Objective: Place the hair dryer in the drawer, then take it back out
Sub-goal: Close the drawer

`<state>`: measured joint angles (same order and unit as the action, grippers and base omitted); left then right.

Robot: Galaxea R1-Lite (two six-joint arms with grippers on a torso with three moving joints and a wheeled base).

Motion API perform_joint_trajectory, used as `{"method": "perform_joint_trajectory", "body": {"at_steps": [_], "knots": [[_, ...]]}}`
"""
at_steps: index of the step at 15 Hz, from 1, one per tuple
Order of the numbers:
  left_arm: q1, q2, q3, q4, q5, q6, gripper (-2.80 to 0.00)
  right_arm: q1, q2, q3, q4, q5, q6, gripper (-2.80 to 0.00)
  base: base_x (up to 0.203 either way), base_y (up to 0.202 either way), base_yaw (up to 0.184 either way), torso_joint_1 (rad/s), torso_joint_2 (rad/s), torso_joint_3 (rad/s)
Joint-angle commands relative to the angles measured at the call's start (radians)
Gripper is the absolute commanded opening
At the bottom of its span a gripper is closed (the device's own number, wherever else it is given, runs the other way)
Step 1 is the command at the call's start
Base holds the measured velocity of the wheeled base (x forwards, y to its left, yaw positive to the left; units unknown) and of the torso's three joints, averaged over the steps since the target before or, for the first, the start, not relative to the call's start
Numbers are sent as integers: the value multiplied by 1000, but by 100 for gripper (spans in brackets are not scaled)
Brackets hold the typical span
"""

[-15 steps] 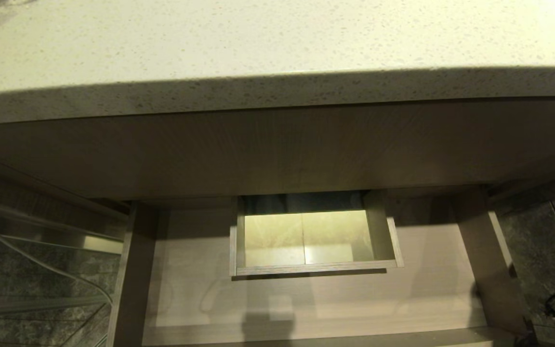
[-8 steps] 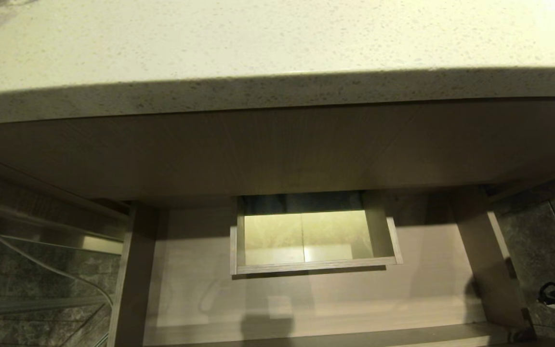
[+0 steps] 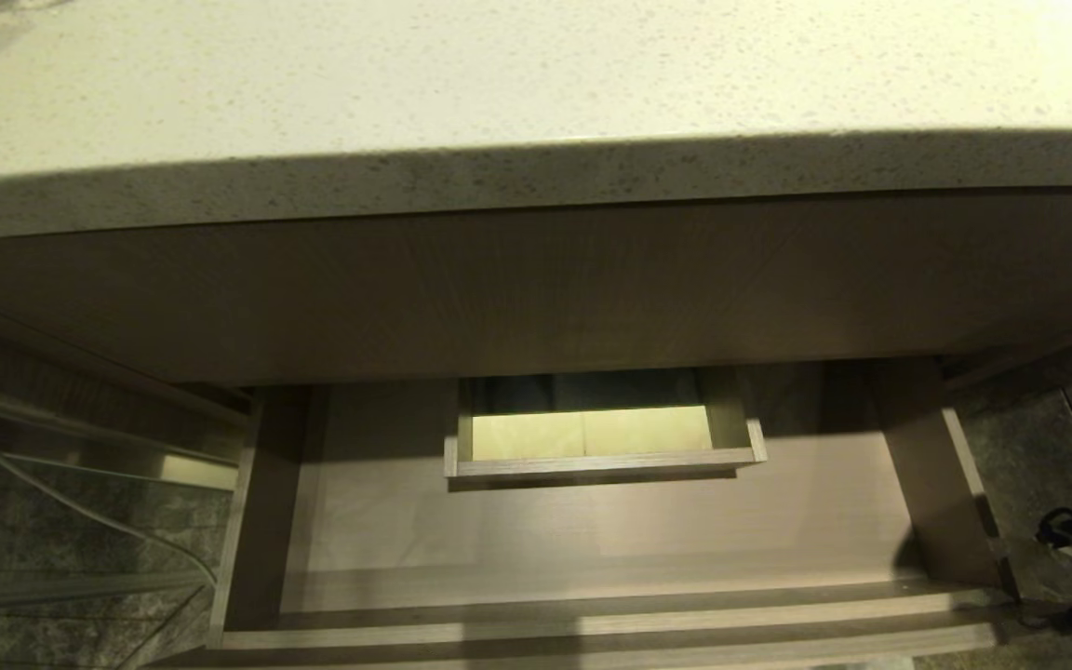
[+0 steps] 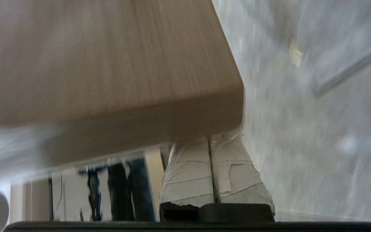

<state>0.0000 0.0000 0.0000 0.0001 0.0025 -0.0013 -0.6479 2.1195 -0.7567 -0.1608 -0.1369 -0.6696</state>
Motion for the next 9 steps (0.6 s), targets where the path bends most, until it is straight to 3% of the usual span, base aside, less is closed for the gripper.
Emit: {"method": "perform_joint_trajectory", "body": {"at_steps": [1, 9], "knots": [[0, 0, 0, 0, 1, 0, -280, 0, -26, -3, -7, 1, -4, -280, 0, 0, 0, 0, 0, 0], [0, 0, 0, 0, 1, 1, -280, 46, -119, -44, -99, 65, 7, -280, 0, 0, 0, 0, 0, 0]]}}
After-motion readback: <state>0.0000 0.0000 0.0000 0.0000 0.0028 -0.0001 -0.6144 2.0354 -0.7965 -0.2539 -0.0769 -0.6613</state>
